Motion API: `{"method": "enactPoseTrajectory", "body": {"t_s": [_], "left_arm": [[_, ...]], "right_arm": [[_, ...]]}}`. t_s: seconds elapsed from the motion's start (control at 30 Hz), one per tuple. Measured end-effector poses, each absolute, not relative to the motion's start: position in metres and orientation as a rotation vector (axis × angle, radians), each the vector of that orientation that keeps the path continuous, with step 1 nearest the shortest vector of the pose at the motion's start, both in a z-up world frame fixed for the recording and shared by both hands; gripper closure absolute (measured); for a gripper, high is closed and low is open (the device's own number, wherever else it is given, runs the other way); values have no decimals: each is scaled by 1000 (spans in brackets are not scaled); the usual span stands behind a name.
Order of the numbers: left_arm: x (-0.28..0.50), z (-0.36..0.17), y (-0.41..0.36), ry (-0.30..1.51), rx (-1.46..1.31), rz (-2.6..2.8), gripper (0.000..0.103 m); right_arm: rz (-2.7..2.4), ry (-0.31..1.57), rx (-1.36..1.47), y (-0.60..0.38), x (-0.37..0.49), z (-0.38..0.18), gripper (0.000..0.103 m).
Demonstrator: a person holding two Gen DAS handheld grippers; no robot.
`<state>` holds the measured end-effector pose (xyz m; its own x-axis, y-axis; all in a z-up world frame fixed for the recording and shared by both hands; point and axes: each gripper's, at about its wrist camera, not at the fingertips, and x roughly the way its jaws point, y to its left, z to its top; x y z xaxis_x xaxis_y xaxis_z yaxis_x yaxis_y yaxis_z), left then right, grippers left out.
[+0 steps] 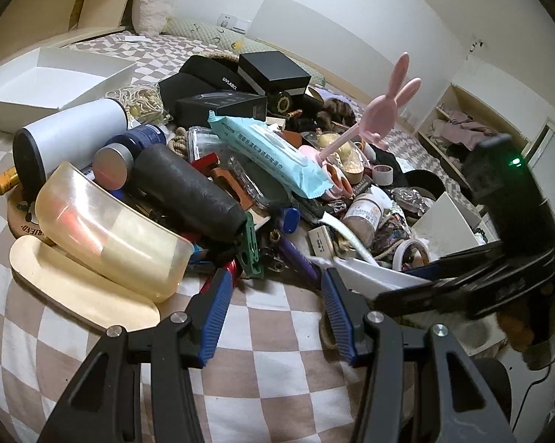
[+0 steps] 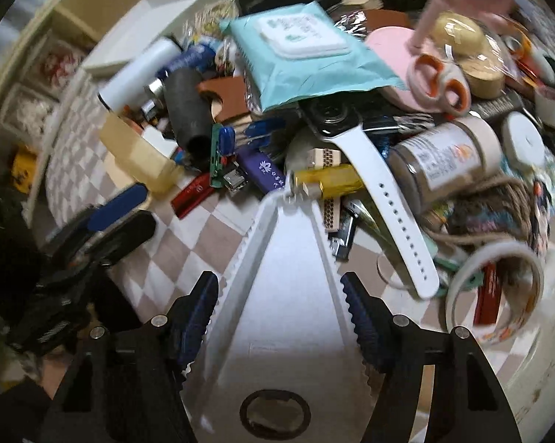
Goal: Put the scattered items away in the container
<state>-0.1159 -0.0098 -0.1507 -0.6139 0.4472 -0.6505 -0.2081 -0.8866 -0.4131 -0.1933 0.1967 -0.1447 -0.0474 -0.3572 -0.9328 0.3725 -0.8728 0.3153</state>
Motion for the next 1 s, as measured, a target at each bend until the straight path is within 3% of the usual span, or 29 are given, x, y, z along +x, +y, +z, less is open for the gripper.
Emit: {"method": "enactPoseTrajectory", "body": {"t_s": [0.47, 0.5, 0.57, 0.93, 0.97, 1.0], "left_arm": [[-115, -154, 15, -308, -1124, 2443, 53], [-114, -154, 18, -297, -1121, 2435, 53], [-113, -155, 25, -267, -1118, 2426, 53], [-105, -169, 59, -58, -1179, 2369, 52], [-103, -170, 61, -40, -1183, 2362, 52], [-102, -171, 62, -26, -1186, 2356, 52]], "right_arm": [[-1936, -560, 1688, 262, -167, -139, 36], [-1927, -620, 1678, 267, -165, -139, 51], [-1926, -671, 1666, 272, -165, -138, 70], [-1982, -676, 1632, 269, -157, -142, 69], [-1987, -675, 1630, 267, -155, -145, 63], [-1993, -673, 1628, 265, -153, -149, 49]]}}
